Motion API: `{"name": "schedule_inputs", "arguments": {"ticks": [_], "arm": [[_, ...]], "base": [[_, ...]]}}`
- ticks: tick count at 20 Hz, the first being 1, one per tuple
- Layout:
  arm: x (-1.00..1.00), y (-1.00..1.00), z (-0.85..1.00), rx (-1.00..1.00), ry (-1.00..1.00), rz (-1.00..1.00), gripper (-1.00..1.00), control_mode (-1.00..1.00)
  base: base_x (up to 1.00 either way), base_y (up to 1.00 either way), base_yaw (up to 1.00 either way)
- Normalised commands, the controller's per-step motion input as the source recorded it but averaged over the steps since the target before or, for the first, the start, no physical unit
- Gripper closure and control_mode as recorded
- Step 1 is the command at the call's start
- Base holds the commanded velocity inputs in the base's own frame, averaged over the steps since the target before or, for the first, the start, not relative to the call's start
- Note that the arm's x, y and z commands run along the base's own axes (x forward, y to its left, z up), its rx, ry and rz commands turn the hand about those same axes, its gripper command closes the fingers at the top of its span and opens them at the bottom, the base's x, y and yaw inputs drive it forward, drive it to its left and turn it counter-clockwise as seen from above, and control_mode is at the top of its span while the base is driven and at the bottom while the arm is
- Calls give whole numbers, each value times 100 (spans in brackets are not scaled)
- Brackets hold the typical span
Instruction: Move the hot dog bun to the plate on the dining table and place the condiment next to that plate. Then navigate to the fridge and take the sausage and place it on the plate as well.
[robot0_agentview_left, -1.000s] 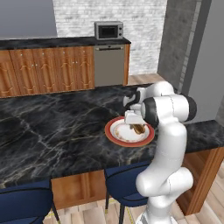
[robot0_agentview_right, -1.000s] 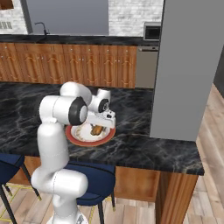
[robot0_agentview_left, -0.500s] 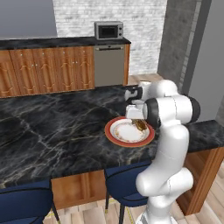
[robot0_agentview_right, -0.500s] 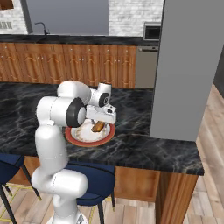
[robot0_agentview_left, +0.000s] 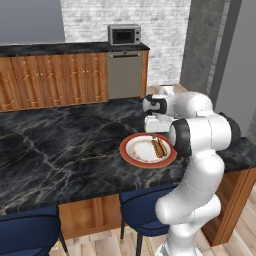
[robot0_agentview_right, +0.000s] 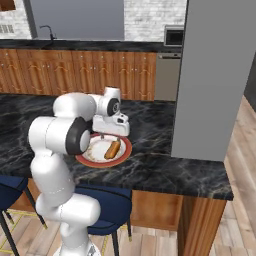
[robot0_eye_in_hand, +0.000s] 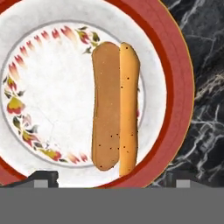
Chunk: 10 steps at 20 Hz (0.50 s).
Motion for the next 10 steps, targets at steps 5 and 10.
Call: {"name": "schedule_inputs", "arguments": {"ticks": [5,10], "arm": [[-94,17,100,-1,-12,0,-100,-100],[-100,12,98,-1,-12,0,-100,-100]], "base": [[0,0,0],[0,0,0]]}}
